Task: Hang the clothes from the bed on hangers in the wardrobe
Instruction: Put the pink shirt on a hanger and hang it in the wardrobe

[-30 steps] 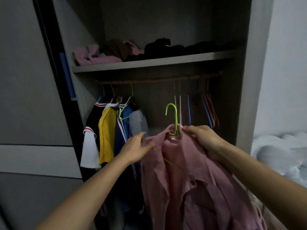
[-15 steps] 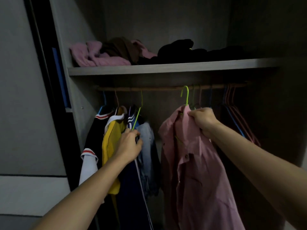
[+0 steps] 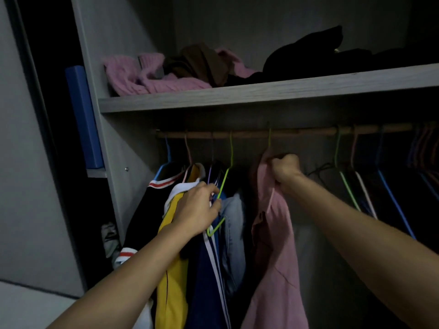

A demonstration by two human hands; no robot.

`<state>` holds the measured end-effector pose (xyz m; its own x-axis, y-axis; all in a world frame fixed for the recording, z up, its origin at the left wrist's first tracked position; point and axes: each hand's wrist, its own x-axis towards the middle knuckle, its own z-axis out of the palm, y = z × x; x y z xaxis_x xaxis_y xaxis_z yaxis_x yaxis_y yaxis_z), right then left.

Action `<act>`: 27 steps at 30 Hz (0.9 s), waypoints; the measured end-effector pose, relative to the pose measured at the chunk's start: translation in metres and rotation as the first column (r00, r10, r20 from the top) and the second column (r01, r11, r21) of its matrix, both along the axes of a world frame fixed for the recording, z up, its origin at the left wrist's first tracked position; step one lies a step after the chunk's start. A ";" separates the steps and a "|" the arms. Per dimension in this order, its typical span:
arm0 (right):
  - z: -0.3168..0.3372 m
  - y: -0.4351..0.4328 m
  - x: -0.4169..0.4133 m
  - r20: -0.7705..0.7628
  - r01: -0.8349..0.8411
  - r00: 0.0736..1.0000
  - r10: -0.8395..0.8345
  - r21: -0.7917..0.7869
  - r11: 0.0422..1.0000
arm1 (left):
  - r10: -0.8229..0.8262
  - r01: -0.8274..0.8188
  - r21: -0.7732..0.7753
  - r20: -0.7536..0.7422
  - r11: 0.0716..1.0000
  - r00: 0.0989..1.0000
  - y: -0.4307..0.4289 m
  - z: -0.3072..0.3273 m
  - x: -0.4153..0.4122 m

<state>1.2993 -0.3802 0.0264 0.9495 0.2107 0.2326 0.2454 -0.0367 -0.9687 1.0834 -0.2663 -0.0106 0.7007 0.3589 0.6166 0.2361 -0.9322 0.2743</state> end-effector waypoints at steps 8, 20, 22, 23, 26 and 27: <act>-0.016 0.001 -0.031 0.102 -0.090 0.990 0.095 -0.054 0.994 | -0.082 0.083 -0.023 0.036 0.996 0.996 0.024 -0.001 0.001; -0.077 -0.119 -0.137 0.074 0.166 0.986 -0.150 -0.321 0.933 | -0.426 0.423 0.051 0.155 0.905 0.891 -0.043 -0.007 -0.030; -0.083 -0.161 -0.158 0.104 0.242 0.970 -0.218 -0.391 0.888 | -0.472 0.460 0.110 0.143 0.881 0.870 -0.077 -0.015 -0.033; -0.085 -0.184 -0.169 0.118 0.284 0.959 -0.259 -0.412 0.866 | -0.496 0.479 0.139 0.136 0.867 0.858 -0.095 -0.019 -0.034; -0.090 -0.258 -0.204 0.127 0.398 0.915 -0.383 -0.430 0.810 | -0.571 0.562 0.103 0.116 0.821 0.813 -0.154 -0.030 -0.034; -0.093 -0.284 -0.216 0.132 0.437 0.896 -0.425 -0.440 0.784 | -0.608 0.602 0.084 0.094 0.794 0.789 -0.175 -0.035 -0.034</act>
